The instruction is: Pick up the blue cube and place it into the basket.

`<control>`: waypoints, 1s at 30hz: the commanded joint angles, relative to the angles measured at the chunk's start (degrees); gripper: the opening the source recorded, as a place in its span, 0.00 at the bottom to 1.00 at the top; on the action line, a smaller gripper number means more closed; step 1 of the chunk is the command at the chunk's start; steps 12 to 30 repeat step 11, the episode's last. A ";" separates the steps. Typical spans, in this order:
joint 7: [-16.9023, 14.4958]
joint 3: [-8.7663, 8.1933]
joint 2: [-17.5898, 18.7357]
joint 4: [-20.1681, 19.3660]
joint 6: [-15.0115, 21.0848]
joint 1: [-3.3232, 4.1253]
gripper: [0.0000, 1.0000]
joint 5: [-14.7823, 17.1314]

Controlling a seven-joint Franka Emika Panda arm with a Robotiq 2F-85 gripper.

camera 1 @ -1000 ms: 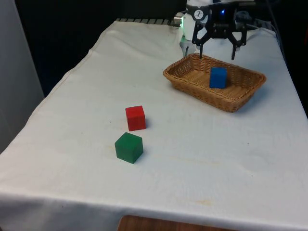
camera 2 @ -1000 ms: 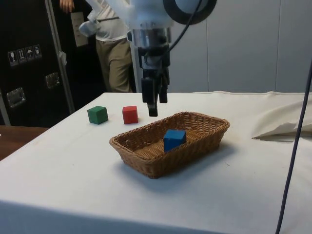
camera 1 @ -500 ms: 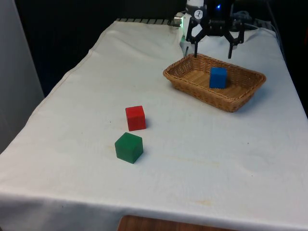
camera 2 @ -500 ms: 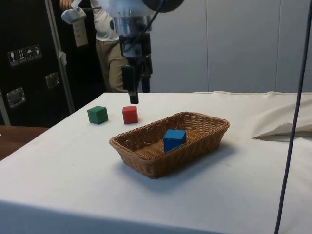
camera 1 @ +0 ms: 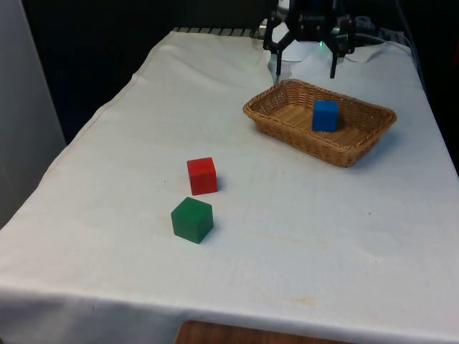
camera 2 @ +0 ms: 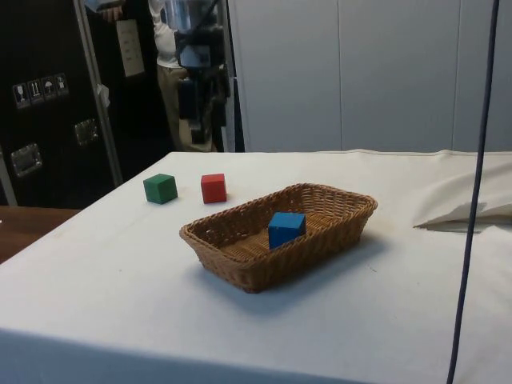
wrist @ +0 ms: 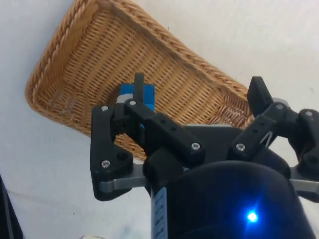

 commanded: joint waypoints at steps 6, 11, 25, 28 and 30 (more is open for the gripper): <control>-0.17 -0.46 -0.69 1.15 -1.89 -0.06 1.00 -0.69; -0.40 -0.40 -0.80 1.20 -1.72 -0.11 1.00 -0.40; -0.40 -0.40 -0.80 1.20 -1.72 -0.11 1.00 -0.40; -0.40 -0.40 -0.80 1.20 -1.72 -0.11 1.00 -0.40; -0.40 -0.40 -0.80 1.20 -1.72 -0.11 1.00 -0.40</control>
